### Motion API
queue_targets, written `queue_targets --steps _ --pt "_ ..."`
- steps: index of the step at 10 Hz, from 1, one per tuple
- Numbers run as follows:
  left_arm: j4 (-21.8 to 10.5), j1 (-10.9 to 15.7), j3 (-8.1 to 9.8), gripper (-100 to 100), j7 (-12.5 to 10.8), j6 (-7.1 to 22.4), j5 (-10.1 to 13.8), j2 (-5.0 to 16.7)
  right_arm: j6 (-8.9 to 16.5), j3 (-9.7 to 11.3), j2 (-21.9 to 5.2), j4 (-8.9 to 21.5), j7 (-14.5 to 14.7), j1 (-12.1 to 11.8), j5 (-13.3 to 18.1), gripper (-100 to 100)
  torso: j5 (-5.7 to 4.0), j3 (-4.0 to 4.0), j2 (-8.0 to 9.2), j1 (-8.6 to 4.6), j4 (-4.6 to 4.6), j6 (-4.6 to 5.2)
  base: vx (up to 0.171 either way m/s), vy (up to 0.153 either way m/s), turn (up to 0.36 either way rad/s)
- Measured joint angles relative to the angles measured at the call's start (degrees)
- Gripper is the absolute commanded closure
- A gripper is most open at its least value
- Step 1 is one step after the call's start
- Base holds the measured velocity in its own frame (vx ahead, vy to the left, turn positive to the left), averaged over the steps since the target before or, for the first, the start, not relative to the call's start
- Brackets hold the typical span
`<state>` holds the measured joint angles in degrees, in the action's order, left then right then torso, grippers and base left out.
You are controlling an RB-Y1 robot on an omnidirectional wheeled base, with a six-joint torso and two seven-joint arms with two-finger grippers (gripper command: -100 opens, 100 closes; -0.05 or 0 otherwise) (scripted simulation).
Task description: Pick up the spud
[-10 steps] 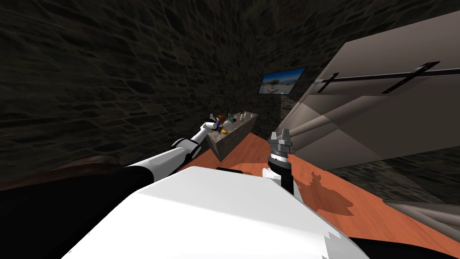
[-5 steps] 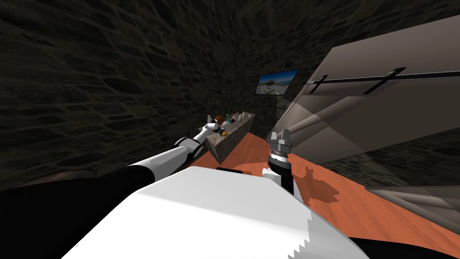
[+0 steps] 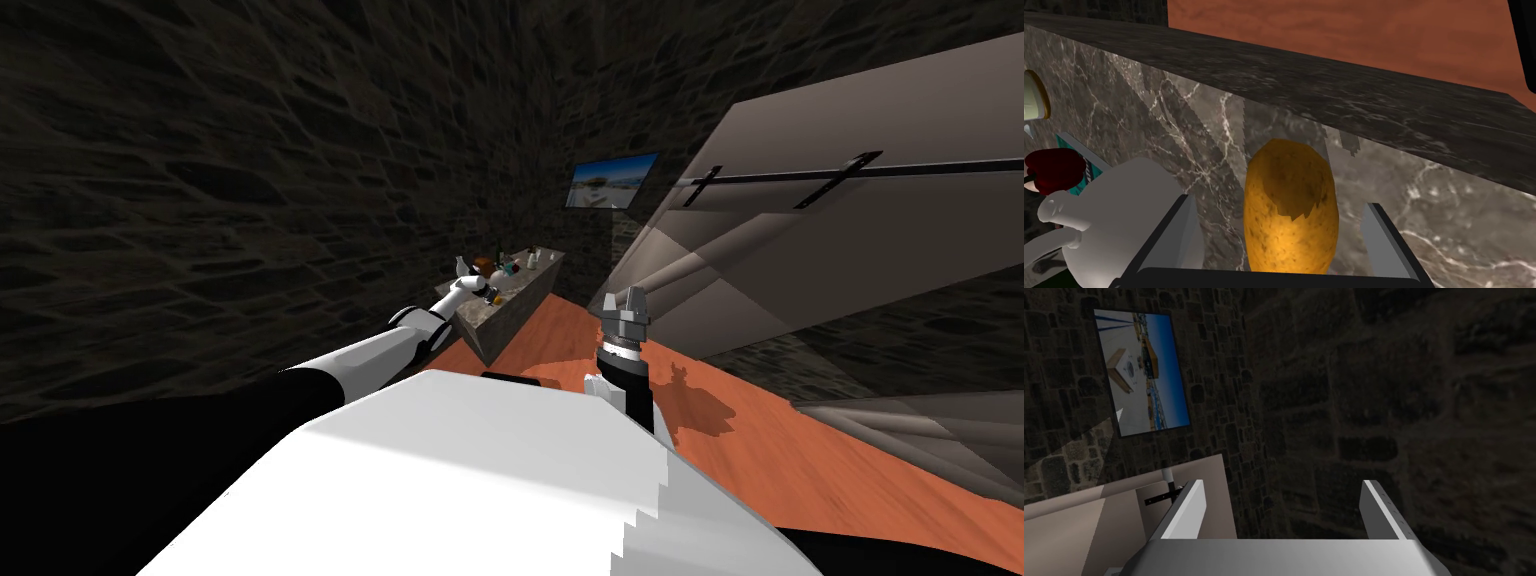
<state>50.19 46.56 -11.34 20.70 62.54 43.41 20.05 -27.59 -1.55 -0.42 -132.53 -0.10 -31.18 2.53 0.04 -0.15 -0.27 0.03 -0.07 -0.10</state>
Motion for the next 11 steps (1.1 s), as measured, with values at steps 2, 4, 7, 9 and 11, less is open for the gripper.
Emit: queue_targets --steps 2,4,7,9,11 --pt "0.5 -1.1 1.84 -100 -0.1 -0.2 -1.0 0.8 0.0 0.0 0.0 0.0 0.0 0.0 0.0 0 0.00 0.06 0.10 -0.01 0.03 -0.01 -0.032 -0.004 -0.256" --pt "0.2 -2.9 4.22 -100 0.5 -1.2 -1.8 1.7 0.0 0.0 0.0 0.0 0.0 0.0 0.0 0 0.00 0.08 0.12 0.01 0.04 -0.02 -0.023 0.001 -0.130" --pt "0.1 -3.0 4.37 100 0.6 -1.4 -1.8 1.7 0.0 0.0 0.0 0.0 0.0 0.0 0.0 0 -0.01 0.00 -0.02 0.00 0.01 -0.02 -0.002 0.000 0.005" --pt "0.1 -3.0 4.35 100 0.6 -1.4 -1.9 1.7 0.0 0.0 0.0 0.0 0.0 0.0 0.0 0 -0.01 -0.01 -0.03 0.01 0.01 -0.03 0.000 0.000 0.000" --pt "0.1 -3.0 4.34 100 0.7 -1.4 -1.9 1.7 0.0 0.0 0.0 0.0 0.0 0.0 0.0 0 0.00 0.00 -0.03 0.01 0.02 -0.03 0.006 0.001 0.123"
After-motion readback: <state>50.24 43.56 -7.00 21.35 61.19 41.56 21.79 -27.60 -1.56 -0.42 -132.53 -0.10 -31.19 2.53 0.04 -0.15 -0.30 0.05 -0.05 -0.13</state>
